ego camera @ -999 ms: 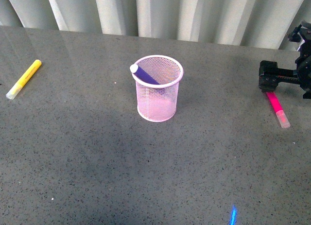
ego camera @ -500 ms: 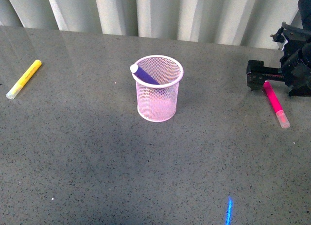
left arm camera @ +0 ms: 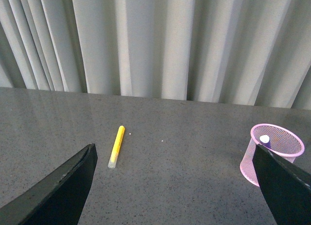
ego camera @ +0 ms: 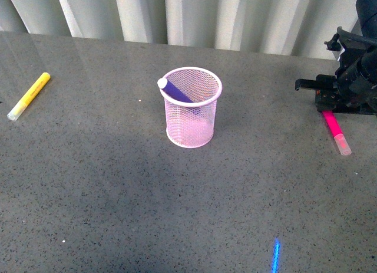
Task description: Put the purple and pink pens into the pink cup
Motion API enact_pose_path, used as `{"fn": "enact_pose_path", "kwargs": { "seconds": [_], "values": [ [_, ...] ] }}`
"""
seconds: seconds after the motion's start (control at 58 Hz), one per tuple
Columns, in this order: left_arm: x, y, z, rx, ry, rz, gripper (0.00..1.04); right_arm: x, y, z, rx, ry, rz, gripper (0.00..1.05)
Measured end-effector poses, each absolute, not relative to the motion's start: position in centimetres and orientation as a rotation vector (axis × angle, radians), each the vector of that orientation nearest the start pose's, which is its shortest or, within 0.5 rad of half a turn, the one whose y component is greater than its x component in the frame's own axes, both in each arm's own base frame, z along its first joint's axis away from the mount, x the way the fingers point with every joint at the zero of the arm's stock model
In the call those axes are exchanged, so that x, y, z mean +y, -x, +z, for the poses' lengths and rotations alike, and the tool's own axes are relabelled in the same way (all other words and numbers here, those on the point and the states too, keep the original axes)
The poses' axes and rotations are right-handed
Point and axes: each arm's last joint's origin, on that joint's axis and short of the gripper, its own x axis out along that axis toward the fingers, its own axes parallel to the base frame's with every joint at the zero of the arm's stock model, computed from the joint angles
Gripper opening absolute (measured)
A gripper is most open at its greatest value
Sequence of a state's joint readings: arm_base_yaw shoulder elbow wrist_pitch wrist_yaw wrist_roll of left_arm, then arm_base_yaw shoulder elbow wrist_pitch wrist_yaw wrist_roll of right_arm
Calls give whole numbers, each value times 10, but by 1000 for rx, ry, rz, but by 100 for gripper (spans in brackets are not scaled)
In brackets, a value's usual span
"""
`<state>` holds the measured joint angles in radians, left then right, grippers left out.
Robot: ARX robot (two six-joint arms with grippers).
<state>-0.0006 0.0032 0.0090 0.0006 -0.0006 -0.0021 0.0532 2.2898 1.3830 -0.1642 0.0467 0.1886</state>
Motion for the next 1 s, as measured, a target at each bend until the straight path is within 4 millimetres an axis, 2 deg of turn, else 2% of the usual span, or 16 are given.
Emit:
{"fn": "enact_pose_path", "kwargs": {
  "seconds": [0.069,0.121,0.396,0.465,0.534,0.637,0.724,0.861,0.999],
  "values": [
    [0,-97,166,-6,2,0,98,22,-436,62,1055,-121,-87,13],
    [0,-97,166,-6,2,0,98,23,-433,63,1045,-125,-78,12],
    [0,-97,166,-6,2,0,98,29,-412,64,903,-53,-54,12],
    [0,-97,166,-6,2,0,98,32,-407,70,813,-7,-34,12],
    [0,-97,166,-6,2,0,98,39,-401,87,652,48,20,12],
    [0,-97,166,-6,2,0,98,63,-393,130,330,134,180,12],
    [0,-97,166,-6,2,0,98,100,-382,159,67,198,344,12],
    [0,-97,166,-6,2,0,98,145,-364,163,-112,233,504,12],
    [0,-97,166,-6,2,0,98,172,-355,158,-167,216,536,12]
  ]
}}
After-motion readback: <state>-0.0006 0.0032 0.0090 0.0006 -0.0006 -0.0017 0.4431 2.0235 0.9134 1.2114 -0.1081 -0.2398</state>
